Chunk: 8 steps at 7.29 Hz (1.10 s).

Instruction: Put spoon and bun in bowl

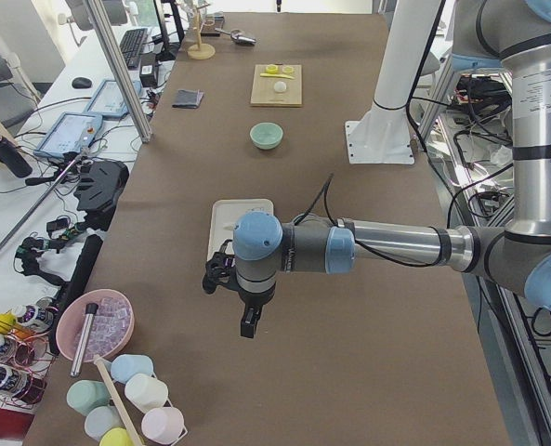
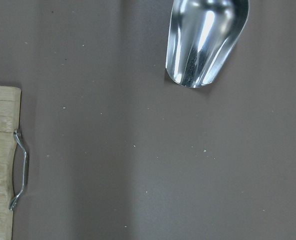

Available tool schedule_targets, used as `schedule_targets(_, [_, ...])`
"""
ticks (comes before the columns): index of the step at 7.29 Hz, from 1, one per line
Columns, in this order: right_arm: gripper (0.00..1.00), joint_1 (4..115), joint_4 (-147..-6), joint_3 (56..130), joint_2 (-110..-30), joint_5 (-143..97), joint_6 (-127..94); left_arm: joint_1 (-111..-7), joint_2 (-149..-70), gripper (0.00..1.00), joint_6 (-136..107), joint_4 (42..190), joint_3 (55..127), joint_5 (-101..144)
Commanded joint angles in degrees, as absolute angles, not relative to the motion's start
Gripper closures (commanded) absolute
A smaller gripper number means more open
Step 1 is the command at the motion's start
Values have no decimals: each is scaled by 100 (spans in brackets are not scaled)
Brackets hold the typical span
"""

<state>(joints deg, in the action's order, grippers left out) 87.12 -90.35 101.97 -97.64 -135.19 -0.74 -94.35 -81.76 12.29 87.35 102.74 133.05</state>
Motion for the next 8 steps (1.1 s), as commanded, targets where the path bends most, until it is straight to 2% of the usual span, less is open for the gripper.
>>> schedule_targets(1, [0,8710,-9035,10204,-9695,-13570,-97,-9413,-8156,2,1020,8946,10309,13359])
schedule_targets(3, [0,8423,-9026,10317,-9432,-13596,-717,-9370,-8174,2,802,8948,10432,13822])
schedule_targets(6, [0,6914,-9018,11299,-9098,-13571,-2611,-8354,-8454,3,-891,9569,10696,13808])
schedule_targets(8, [0,6164,-9009,11451,-8781,-13501,-3230,-7300,-9068,3,-2175,9598,10653,13572])
